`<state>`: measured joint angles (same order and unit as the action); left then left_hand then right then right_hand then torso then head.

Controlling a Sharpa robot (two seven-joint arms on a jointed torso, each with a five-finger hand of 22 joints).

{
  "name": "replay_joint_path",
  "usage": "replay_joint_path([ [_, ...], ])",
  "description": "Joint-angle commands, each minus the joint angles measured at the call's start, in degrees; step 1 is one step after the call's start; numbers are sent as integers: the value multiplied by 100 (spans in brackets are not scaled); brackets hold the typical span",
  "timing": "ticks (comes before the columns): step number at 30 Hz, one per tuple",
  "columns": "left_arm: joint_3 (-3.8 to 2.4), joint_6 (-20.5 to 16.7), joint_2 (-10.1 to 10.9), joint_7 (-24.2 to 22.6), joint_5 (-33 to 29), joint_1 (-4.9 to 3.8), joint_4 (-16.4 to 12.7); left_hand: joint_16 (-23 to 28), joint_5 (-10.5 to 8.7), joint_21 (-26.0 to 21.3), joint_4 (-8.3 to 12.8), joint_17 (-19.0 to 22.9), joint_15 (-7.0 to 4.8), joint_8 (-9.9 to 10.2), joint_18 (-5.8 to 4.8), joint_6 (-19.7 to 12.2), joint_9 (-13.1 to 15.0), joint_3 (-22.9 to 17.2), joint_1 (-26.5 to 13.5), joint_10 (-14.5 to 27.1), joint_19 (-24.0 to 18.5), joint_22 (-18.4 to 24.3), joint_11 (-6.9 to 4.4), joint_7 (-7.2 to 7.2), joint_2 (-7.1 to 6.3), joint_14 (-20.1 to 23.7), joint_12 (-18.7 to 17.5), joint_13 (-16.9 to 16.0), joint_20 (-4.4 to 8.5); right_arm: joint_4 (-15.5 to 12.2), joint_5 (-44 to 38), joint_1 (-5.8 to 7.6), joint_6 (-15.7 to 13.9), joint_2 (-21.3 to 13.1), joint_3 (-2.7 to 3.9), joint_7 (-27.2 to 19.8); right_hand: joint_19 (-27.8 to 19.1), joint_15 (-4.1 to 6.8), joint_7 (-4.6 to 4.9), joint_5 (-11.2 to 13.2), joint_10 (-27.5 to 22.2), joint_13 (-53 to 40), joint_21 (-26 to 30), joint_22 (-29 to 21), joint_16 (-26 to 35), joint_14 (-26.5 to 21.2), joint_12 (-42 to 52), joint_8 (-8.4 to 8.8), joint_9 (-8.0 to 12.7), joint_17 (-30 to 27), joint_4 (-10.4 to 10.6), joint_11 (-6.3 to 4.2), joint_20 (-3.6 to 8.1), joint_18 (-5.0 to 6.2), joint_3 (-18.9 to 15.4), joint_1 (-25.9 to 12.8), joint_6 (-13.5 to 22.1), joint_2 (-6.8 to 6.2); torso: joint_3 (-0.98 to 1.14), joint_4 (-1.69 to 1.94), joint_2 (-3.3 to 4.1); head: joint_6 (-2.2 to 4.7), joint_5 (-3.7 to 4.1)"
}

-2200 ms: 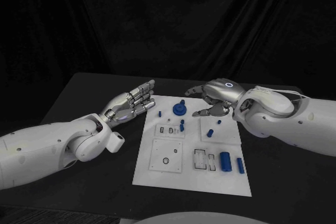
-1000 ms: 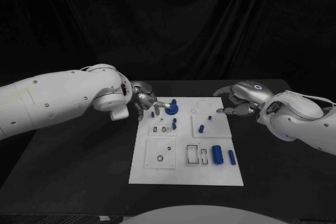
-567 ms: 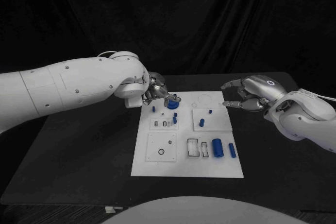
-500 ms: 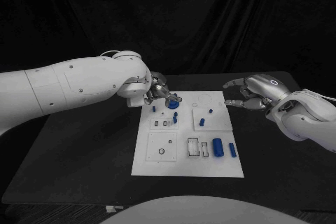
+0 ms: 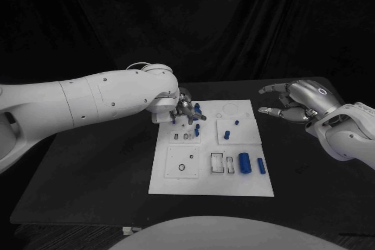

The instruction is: Assemble the parts on the task board

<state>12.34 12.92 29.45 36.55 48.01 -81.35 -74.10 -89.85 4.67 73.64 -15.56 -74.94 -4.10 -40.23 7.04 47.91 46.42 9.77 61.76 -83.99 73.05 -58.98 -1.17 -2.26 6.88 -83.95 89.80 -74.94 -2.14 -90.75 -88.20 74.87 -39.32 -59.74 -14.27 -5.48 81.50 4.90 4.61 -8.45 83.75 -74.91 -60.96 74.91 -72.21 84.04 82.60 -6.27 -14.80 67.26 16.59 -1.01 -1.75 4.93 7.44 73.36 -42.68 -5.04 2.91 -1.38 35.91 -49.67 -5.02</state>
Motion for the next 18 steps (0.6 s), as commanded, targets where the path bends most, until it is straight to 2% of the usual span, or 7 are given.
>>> replay_joint_path([
  [1, -5, 64, -43, 127, 16, 78, 36, -15, 21, 31, 8, -1506, -31, 27, -49, 31, 12, -24, 25, -601, 36, -9, -43, 4, 37, -605, 20, -1506, 4, -14, 36, -13, -270, -15, 5, -74, 47, -28, 6, -66, 111, -631, -11, 823, -24, 222, 27, -16, 14, -3, -32, 1, -6, 21, -6, 3, -42, 45, 19, -27, -21, -15, -26],
  [3, -5, 64, -65, 129, 17, 114, 62, -15, 29, 38, 9, -1506, -34, 21, -52, 32, 45, -28, 25, -601, 43, -24, -47, 8, 39, -605, 20, -1506, 7, -14, 37, -14, -273, -20, 5, -70, 50, -28, 7, -93, 109, -625, -12, 824, -10, 219, 23, -13, 21, -20, -36, 1, -6, 21, -1, 16, -46, 52, 31, -36, -23, -14, -38],
  [7, -5, 63, -103, 131, 17, 182, 111, -15, 20, 49, 9, -1506, -36, -19, -60, -43, 341, -41, 6, -601, 39, -72, -49, 10, 42, -605, 20, -1506, 18, -6, 39, -15, -282, -18, 4, -69, 59, -28, 8, -168, 120, -636, -28, 830, 17, 213, 32, -8, 37, -56, -48, 1, -6, 17, 10, 49, -58, 65, 27, -5, -20, -6, -26],
  [11, -6, 57, -120, 115, 17, 230, 131, -15, 25, 67, 15, -1506, -37, -31, -67, -60, 438, -52, 8, -601, 52, -112, -50, 12, 48, -605, 20, -1506, 19, 7, 40, -16, -281, -10, 4, -64, 64, -28, 9, -184, 123, -640, -39, 833, 21, 212, 36, -7, 41, -60, -49, 0, -6, 15, 12, 54, -62, 68, 35, 0, -16, -10, -9],
  [13, -6, 52, -127, 101, 17, 247, 139, -15, 34, 94, 22, -1506, -38, -35, -75, -77, 515, -62, 13, -601, 76, -164, -51, 13, 52, -605, 20, -1506, 20, 17, 40, -16, -273, -6, 4, -56, 64, -28, 9, -184, 123, -640, -39, 833, 21, 212, 36, -7, 41, -60, -49, 0, -6, 15, 12, 54, -62, 68, 23, 14, -18, -17, 2],
  [18, -6, 36, -154, 63, 17, 295, 170, -15, 50, 113, 35, -1506, -39, -28, -80, -107, 604, -76, 24, -601, 91, -201, -51, 12, 56, -605, 20, -1506, 21, 54, 40, -17, -256, 12, 4, -34, 63, -28, 9, -192, 119, -631, -34, 831, 32, 209, 29, -7, 42, -74, -49, 0, -6, 16, 12, 56, -64, 69, 10, 29, -25, -32, 19],
])
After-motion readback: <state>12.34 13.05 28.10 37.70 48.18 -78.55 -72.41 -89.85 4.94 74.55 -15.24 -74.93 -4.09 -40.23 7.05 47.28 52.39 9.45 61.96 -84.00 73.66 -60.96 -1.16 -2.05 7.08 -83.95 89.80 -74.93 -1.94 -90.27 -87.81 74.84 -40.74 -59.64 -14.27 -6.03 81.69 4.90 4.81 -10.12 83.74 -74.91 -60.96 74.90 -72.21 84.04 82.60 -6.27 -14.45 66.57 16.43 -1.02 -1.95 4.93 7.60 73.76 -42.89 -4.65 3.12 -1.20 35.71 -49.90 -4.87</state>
